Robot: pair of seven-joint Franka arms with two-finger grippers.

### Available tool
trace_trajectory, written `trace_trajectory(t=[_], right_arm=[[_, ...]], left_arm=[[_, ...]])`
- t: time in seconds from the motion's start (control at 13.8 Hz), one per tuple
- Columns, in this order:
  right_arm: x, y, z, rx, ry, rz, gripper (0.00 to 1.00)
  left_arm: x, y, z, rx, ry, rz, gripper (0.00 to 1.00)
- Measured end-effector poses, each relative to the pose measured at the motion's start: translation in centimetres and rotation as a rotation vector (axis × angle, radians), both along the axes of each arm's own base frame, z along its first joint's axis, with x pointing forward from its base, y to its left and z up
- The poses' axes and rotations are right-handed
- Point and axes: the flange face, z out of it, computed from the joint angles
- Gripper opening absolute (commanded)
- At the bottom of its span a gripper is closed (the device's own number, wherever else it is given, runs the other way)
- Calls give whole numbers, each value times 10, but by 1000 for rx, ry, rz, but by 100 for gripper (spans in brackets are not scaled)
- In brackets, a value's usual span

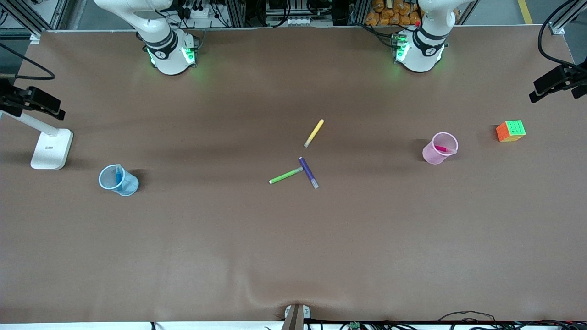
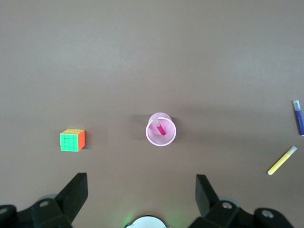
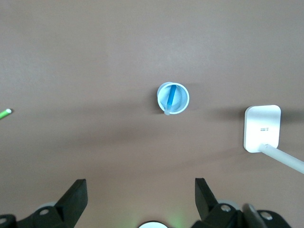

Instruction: Place pink and blue markers in matching cups

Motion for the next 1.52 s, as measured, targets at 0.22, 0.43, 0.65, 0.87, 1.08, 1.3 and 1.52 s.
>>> trace_trajectory(t=[0.22,0.43,0.65,0.87,1.08,1.3,1.52], right_arm=[[-13,-6,-8,3,-11,8,100],[-25,-5,-14,5,-22,17,100],[-27,-5,-11,6,-31,36,100],[-27,-4,-11,7,-36,43,100],[-25,-1,-9,36,-55,44,100],[-24,0,-9,45,-63,44,100],[-24,0,-9,45,-63,45,100]], left_arm=[[-2,-15,3,-5,-5,-33,100],[-13,-21,9,-10,-9,-46,100],[-31,-27,9,4,-4,-46,100],[-37,-34,10,10,-8,-23,100],[-38,-40,11,19,-13,6,100],[-37,-41,12,18,-16,4,100],[-37,-41,13,18,-19,-16,100]])
